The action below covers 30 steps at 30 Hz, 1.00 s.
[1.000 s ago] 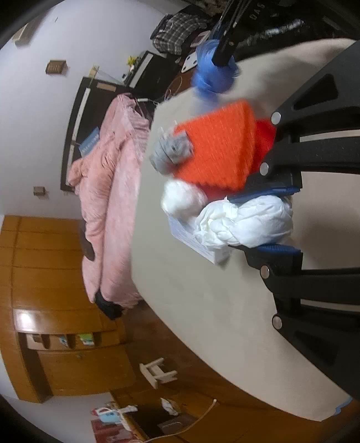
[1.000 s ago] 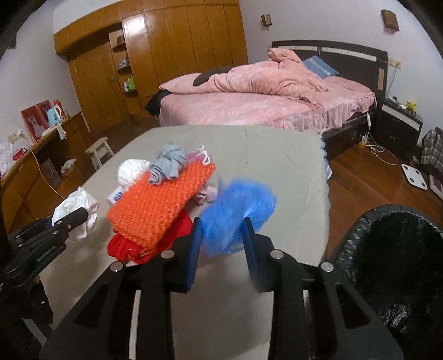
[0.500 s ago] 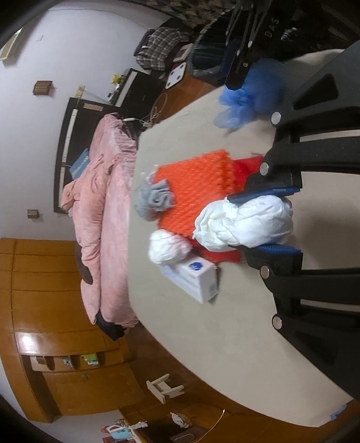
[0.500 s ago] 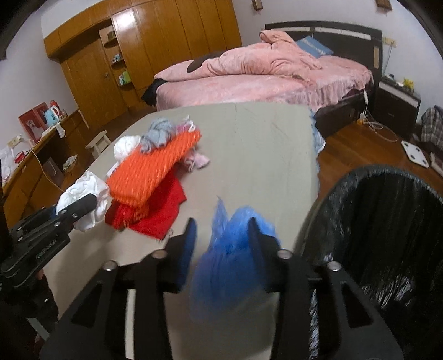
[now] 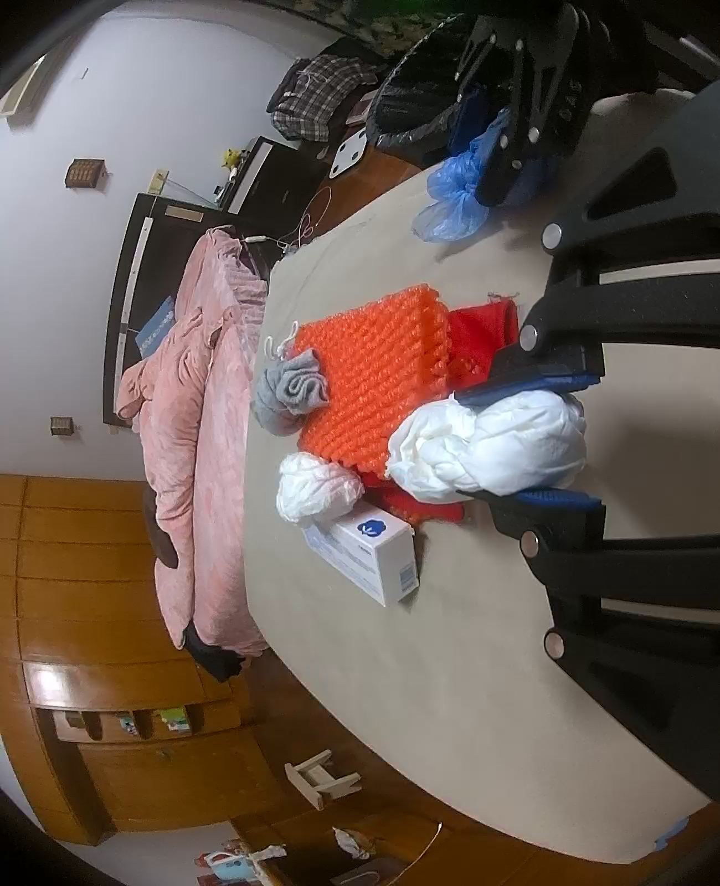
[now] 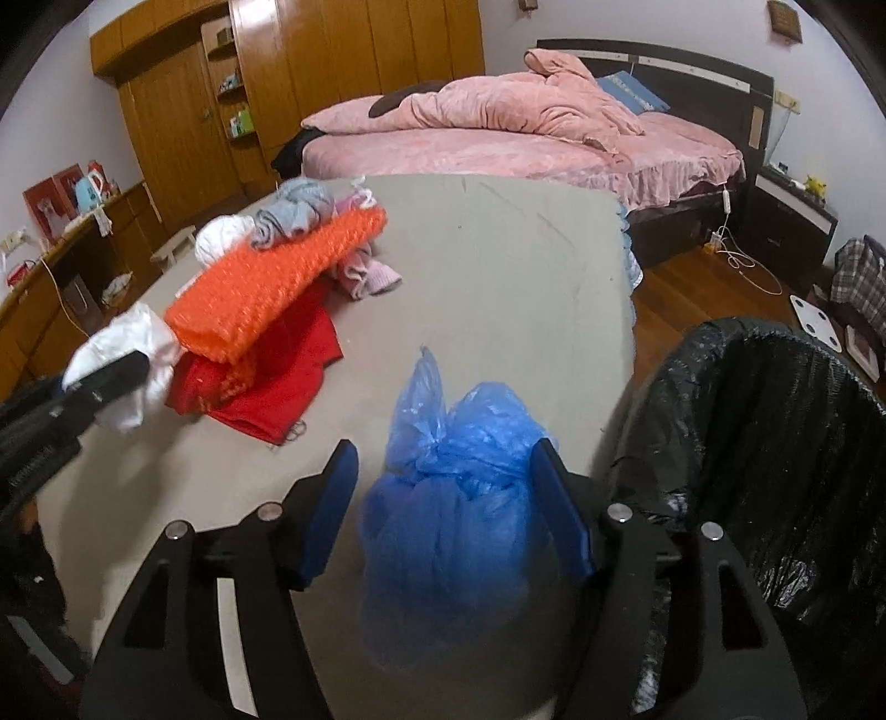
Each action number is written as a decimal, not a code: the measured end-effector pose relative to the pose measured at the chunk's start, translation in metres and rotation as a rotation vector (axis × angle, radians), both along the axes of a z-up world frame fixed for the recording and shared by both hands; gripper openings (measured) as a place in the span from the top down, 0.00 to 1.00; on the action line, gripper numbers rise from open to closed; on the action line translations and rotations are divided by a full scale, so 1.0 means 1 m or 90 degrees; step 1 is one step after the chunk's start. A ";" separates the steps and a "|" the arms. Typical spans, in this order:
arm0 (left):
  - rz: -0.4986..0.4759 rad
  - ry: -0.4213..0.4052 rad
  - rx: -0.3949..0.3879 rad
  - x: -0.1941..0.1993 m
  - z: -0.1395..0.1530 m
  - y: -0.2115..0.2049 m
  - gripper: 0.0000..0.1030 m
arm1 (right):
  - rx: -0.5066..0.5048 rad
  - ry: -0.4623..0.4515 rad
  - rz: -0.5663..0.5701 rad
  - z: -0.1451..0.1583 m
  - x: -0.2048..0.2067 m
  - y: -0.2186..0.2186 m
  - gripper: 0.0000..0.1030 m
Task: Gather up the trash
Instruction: 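Carry the blue bag and white tissue over the bin and release both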
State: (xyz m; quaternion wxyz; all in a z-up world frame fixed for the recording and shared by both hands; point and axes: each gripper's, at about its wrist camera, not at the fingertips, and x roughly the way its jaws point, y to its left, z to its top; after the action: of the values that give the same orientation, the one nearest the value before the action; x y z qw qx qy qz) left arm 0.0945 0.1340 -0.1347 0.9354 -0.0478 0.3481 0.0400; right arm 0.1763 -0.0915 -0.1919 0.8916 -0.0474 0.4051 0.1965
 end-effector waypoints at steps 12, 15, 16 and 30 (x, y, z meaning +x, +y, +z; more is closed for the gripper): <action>-0.004 -0.011 0.001 -0.002 0.007 0.000 0.74 | 0.001 -0.032 0.028 0.009 -0.005 0.003 0.60; -0.009 -0.024 0.004 -0.004 0.016 -0.003 0.74 | 0.024 -0.057 0.025 0.030 -0.010 -0.002 0.60; -0.011 -0.028 0.005 -0.004 0.019 -0.005 0.74 | 0.035 -0.068 0.021 0.039 -0.011 -0.005 0.60; -0.114 -0.077 -0.008 0.010 0.058 -0.078 0.74 | 0.075 -0.154 -0.071 0.109 -0.032 -0.087 0.60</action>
State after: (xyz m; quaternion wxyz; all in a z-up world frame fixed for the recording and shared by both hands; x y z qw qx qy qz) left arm 0.1041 0.0558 -0.0766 0.9541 -0.0247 0.2944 -0.0486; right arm 0.1443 -0.1786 -0.0826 0.9446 0.0044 0.2847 0.1631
